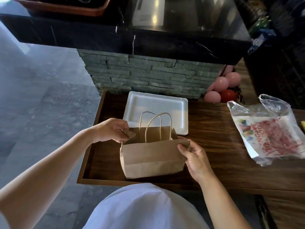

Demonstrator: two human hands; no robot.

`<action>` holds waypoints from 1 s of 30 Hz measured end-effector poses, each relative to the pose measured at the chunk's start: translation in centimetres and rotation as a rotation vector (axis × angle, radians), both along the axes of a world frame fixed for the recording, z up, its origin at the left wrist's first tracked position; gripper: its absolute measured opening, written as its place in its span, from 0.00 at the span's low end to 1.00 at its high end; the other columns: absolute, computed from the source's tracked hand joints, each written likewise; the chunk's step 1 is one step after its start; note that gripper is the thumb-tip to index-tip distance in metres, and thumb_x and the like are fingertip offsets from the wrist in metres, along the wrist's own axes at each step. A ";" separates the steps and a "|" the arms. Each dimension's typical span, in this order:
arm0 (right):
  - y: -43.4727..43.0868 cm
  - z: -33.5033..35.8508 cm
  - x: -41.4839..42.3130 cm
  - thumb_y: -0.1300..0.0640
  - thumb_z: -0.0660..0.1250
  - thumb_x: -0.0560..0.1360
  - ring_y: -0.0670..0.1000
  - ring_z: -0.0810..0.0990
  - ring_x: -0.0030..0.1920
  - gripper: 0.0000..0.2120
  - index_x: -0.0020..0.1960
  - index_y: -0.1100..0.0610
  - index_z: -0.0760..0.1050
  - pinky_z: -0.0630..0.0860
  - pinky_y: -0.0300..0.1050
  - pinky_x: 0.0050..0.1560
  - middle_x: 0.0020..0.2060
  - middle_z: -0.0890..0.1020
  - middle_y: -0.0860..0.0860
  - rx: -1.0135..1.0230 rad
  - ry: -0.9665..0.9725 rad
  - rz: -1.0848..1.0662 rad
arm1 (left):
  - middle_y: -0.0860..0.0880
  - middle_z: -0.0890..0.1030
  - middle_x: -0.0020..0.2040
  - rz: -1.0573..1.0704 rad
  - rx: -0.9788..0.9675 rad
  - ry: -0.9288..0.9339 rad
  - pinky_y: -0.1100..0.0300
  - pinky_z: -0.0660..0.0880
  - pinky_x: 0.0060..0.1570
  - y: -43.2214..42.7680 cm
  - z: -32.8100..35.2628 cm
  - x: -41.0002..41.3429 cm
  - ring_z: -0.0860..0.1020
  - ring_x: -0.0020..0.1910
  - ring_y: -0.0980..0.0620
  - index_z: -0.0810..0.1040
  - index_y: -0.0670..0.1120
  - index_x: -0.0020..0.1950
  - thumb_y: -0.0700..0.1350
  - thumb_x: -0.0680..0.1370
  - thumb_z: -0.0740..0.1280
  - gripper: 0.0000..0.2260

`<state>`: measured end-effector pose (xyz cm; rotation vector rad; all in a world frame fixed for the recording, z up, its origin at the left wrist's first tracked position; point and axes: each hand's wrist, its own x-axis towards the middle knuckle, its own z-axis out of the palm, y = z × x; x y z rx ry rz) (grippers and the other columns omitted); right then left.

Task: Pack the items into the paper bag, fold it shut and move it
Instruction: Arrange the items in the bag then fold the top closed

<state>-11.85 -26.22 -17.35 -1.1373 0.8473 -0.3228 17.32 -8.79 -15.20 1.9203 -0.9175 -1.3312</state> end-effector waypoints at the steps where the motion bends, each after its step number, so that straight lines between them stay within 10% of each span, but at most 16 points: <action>1: -0.2 0.0 0.1 0.55 0.72 0.69 0.50 0.84 0.52 0.16 0.56 0.52 0.82 0.78 0.52 0.56 0.49 0.86 0.51 0.019 -0.005 -0.015 | 0.49 0.87 0.45 0.004 -0.009 -0.009 0.54 0.82 0.47 0.1 0.2 0.2 0.85 0.46 0.46 0.80 0.44 0.44 0.37 0.72 0.74 0.05; 8: -0.3 0.1 -0.1 0.56 0.71 0.70 0.55 0.82 0.57 0.16 0.58 0.53 0.81 0.73 0.59 0.62 0.53 0.85 0.54 0.079 -0.020 -0.036 | 0.61 0.82 0.48 -0.293 0.164 -0.383 0.61 0.78 0.48 -0.9 1.8 0.3 0.82 0.49 0.60 0.77 0.66 0.43 0.48 0.69 0.77 0.14; 12: -0.2 0.1 0.4 0.57 0.72 0.70 0.55 0.82 0.56 0.15 0.56 0.53 0.82 0.73 0.59 0.63 0.52 0.85 0.54 0.083 -0.029 -0.048 | 0.56 0.82 0.51 -0.369 0.187 -0.474 0.55 0.81 0.51 -1.4 2.0 -0.4 0.81 0.49 0.56 0.78 0.58 0.58 0.49 0.66 0.79 0.22; 18: -0.7 0.6 0.2 0.55 0.72 0.70 0.54 0.83 0.55 0.14 0.56 0.52 0.83 0.78 0.52 0.53 0.52 0.86 0.54 0.134 -0.046 -0.070 | 0.56 0.82 0.44 -0.294 0.077 -0.595 0.54 0.81 0.44 -1.3 2.0 0.0 0.81 0.44 0.56 0.75 0.57 0.43 0.48 0.65 0.80 0.15; 30: -1.5 0.4 -0.4 0.57 0.71 0.72 0.56 0.82 0.57 0.17 0.60 0.57 0.80 0.78 0.48 0.51 0.55 0.83 0.58 0.232 -0.143 -0.080 | 0.51 0.79 0.47 0.067 -0.315 -0.682 0.64 0.82 0.41 -0.7 0.4 0.1 0.80 0.45 0.55 0.78 0.50 0.48 0.30 0.70 0.74 0.16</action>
